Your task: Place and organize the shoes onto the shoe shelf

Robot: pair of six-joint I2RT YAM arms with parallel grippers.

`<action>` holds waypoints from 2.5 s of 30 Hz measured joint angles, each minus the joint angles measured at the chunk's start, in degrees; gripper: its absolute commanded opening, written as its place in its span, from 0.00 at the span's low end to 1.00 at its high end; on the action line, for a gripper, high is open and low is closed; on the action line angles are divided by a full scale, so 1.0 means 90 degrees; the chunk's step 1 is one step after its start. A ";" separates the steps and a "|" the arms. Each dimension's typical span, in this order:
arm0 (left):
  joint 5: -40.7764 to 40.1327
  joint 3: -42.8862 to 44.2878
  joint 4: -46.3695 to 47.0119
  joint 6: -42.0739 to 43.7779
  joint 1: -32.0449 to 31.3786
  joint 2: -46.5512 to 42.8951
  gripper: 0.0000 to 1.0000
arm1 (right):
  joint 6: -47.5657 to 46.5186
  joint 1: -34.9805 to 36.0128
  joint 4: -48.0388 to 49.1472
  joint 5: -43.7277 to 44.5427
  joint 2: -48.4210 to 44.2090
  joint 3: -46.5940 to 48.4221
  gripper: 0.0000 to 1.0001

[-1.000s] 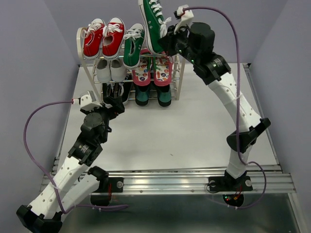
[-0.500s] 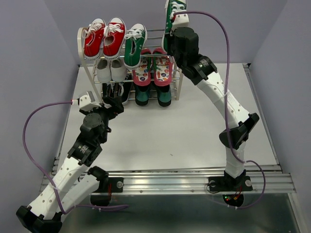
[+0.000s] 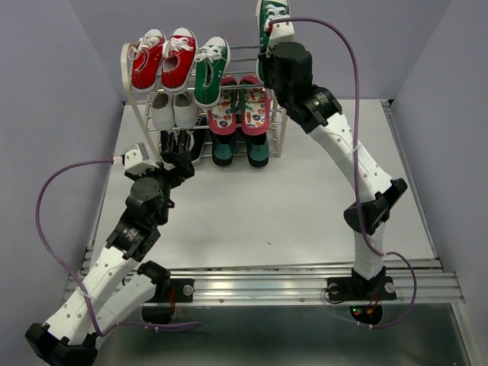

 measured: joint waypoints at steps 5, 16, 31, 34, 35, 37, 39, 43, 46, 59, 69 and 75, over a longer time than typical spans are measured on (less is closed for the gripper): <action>0.0012 0.0027 -0.0005 -0.0022 0.0000 0.0005 0.99 | -0.0114 0.0005 0.0029 0.0090 0.0000 0.0192 0.51; 0.0170 0.0274 -0.0051 0.0002 0.0000 0.0007 0.99 | -0.0151 0.0000 0.0141 0.0274 0.0000 0.0318 0.67; 0.2045 0.2652 0.0163 0.1382 -0.0002 0.1639 0.99 | 0.0143 -0.0126 0.0294 0.0500 -0.0192 0.0068 0.74; 0.2074 0.3007 0.0124 0.1741 -0.0002 0.2052 0.99 | 0.0279 -0.0386 0.0294 0.0418 -0.0197 0.0068 0.73; 0.2076 0.3155 0.0131 0.1889 -0.0005 0.2227 0.99 | 0.0330 -0.0493 0.0294 0.0367 -0.0197 0.0066 0.73; 0.2067 0.3398 0.0170 0.2183 -0.0005 0.2579 0.99 | 0.0379 -0.0682 0.0316 0.0228 -0.0202 0.0022 0.71; 0.2028 0.3524 0.0160 0.2361 -0.0007 0.2807 0.99 | 0.0534 -0.0874 0.0330 0.0012 -0.0209 -0.0063 0.68; 0.1909 0.3847 0.0163 0.2642 -0.0007 0.3334 0.99 | 0.0838 -0.1224 0.0321 -0.0379 -0.0204 -0.0219 0.64; 0.1785 0.4092 0.0172 0.2759 -0.0007 0.3677 0.99 | 0.1049 -0.1428 0.0330 -0.0787 -0.0202 -0.0318 0.64; 0.1377 0.4838 0.0308 0.2892 0.0000 0.4699 0.13 | 0.1360 -0.1506 0.0763 -0.1957 -0.0202 -0.0741 0.30; 0.1503 0.5212 0.0418 0.2633 -0.0019 0.5056 0.08 | 0.1404 -0.1520 0.1015 -0.2324 -0.0389 -0.1107 0.21; 0.1508 0.5780 0.0546 0.2538 -0.0032 0.5736 0.08 | 0.1404 -0.1523 0.1149 -0.2380 -0.0556 -0.1401 0.20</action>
